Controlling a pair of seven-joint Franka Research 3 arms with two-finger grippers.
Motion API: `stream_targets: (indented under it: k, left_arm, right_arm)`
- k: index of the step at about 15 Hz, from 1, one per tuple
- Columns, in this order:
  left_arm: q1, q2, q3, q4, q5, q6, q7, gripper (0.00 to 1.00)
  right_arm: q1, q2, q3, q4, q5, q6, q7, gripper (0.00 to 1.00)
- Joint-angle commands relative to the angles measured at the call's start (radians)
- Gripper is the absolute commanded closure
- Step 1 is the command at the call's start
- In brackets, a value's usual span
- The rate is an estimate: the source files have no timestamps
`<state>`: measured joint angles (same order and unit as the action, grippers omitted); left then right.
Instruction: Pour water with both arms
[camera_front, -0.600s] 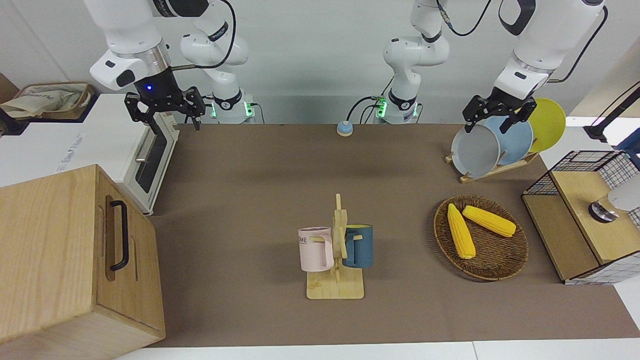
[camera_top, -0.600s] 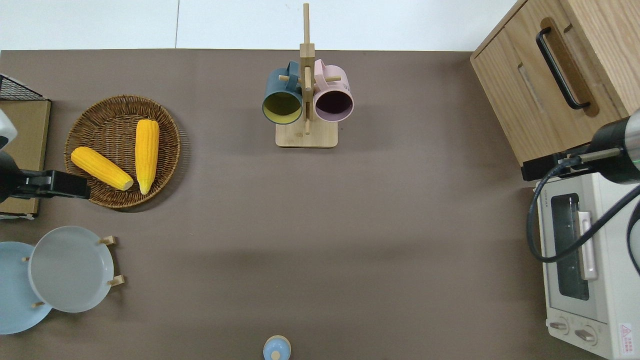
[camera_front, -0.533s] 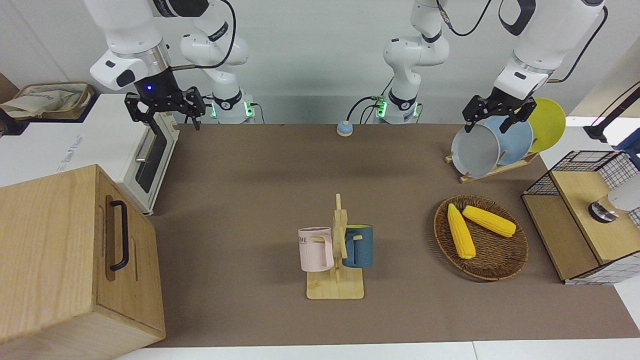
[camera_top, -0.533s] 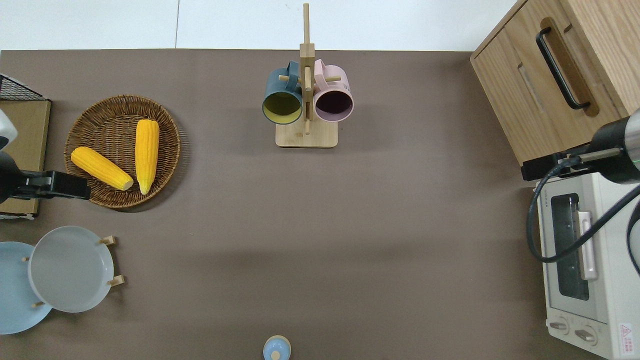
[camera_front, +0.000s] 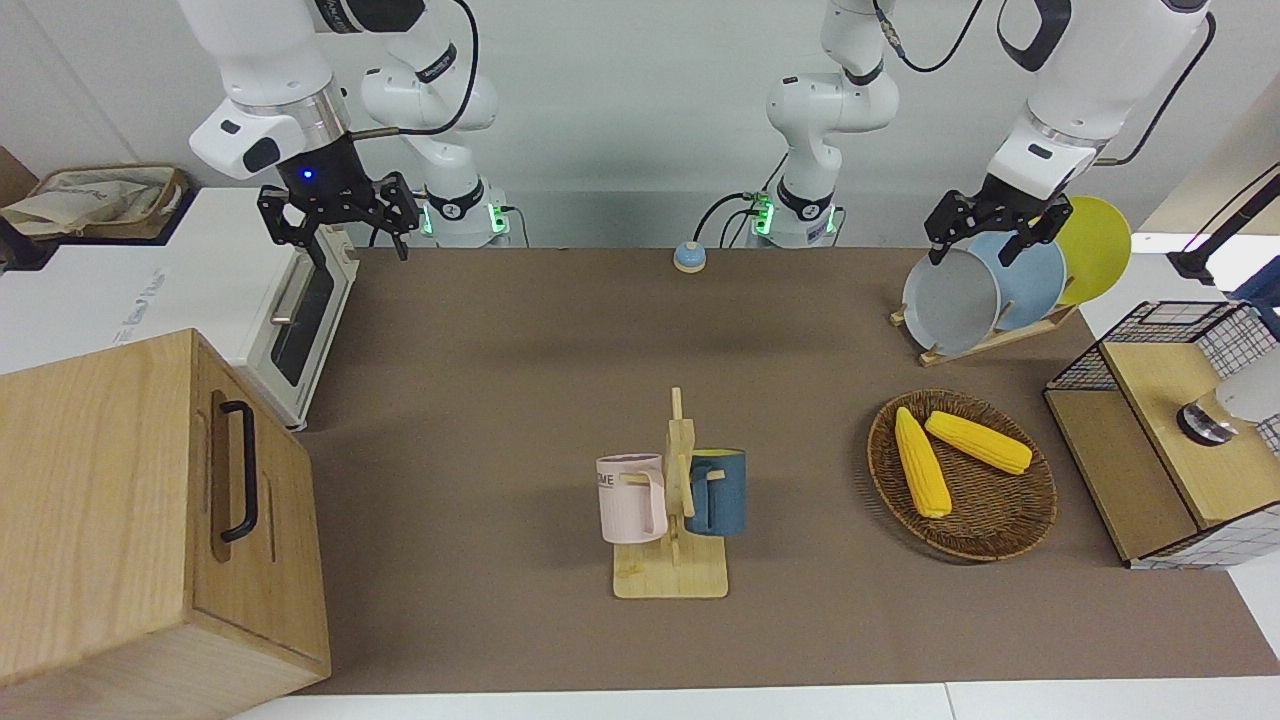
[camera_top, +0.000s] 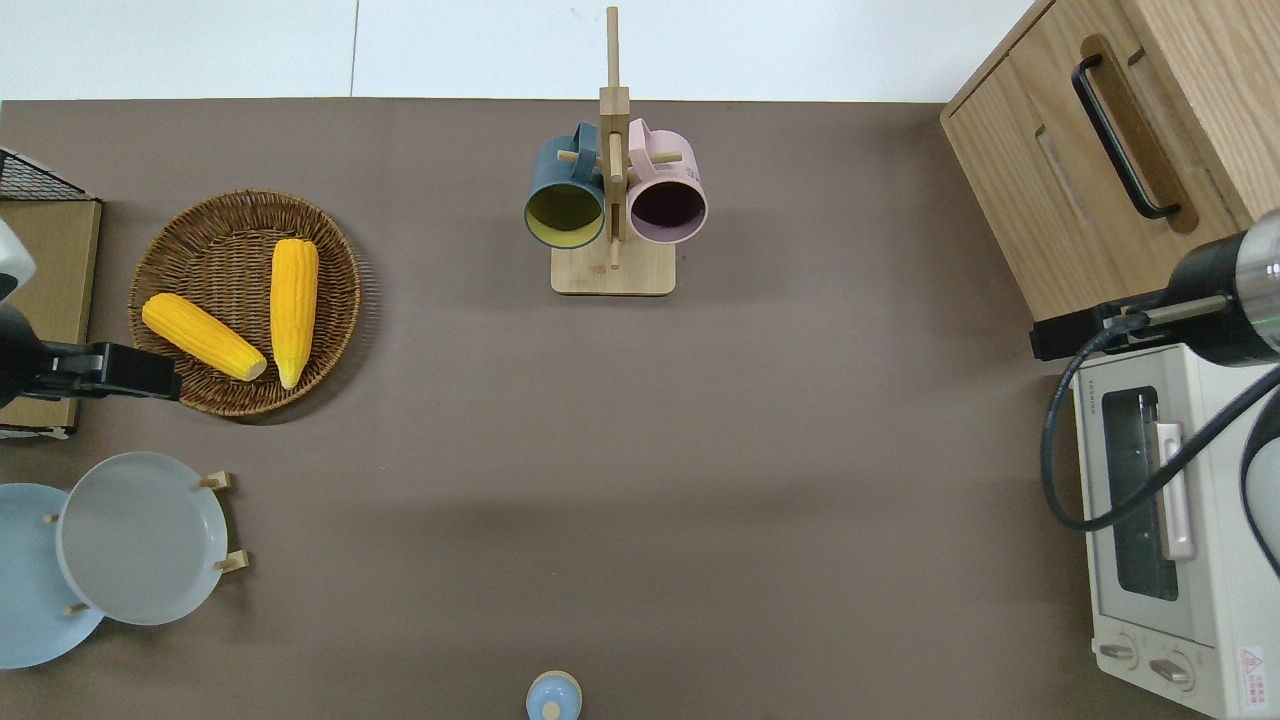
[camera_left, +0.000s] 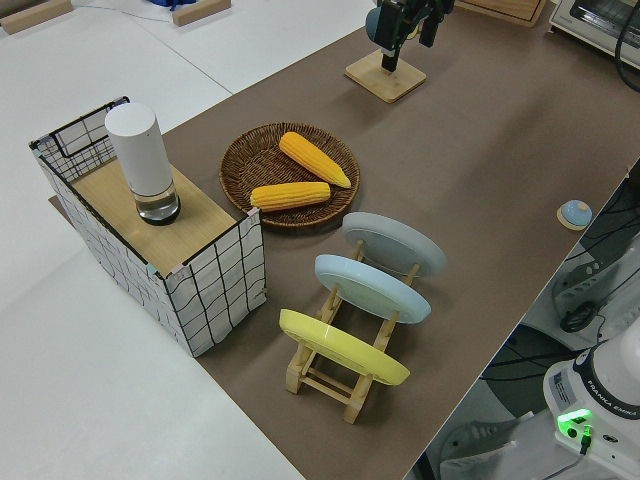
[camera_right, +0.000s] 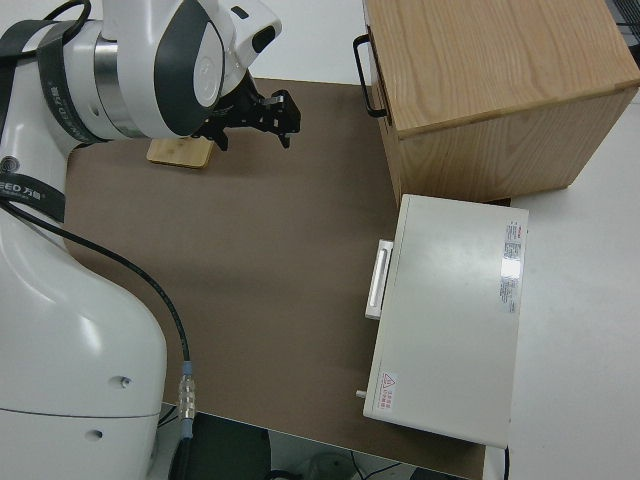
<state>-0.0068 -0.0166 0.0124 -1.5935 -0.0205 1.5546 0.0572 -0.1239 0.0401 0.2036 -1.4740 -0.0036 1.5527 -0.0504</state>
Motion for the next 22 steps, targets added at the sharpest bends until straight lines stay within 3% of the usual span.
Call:
stream_targets:
  k: [1,5,10,11,14,18,20,22]
  left_arm:
    - [0.001,-0.008,0.001,-0.008,0.005,-0.01,0.007,0.0]
    - [0.002,-0.008,0.007,-0.008,0.011,-0.01,0.013,0.0]
    - [0.002,-0.003,0.07,0.0,0.013,0.008,0.067,0.01]
    - [0.002,0.006,0.092,0.006,0.013,0.01,0.097,0.01]
    - [0.002,0.024,0.159,0.03,0.013,0.015,0.17,0.01]
    - [0.002,0.046,0.25,0.037,0.011,0.062,0.282,0.0]
    - [0.002,0.053,0.306,0.037,0.01,0.093,0.355,0.01]
    - [0.002,0.067,0.36,0.037,0.001,0.14,0.413,0.0]
  right_arm:
    - [0.007,-0.012,-0.01,-0.022,0.02,0.026,-0.016,0.015]
    - [0.01,-0.005,-0.007,-0.034,0.024,0.098,-0.014,0.015]
    - [0.027,0.01,0.008,-0.068,0.027,0.231,-0.013,0.015]
    - [0.027,0.015,0.025,-0.072,0.027,0.254,-0.013,0.015]
    - [0.029,0.043,0.036,-0.081,0.024,0.335,-0.014,0.015]
    - [0.064,0.095,0.06,-0.086,-0.004,0.481,-0.025,0.013]
    - [0.082,0.116,0.068,-0.086,-0.044,0.521,-0.026,0.015]
    - [0.087,0.139,0.106,-0.088,-0.099,0.572,-0.028,0.015]
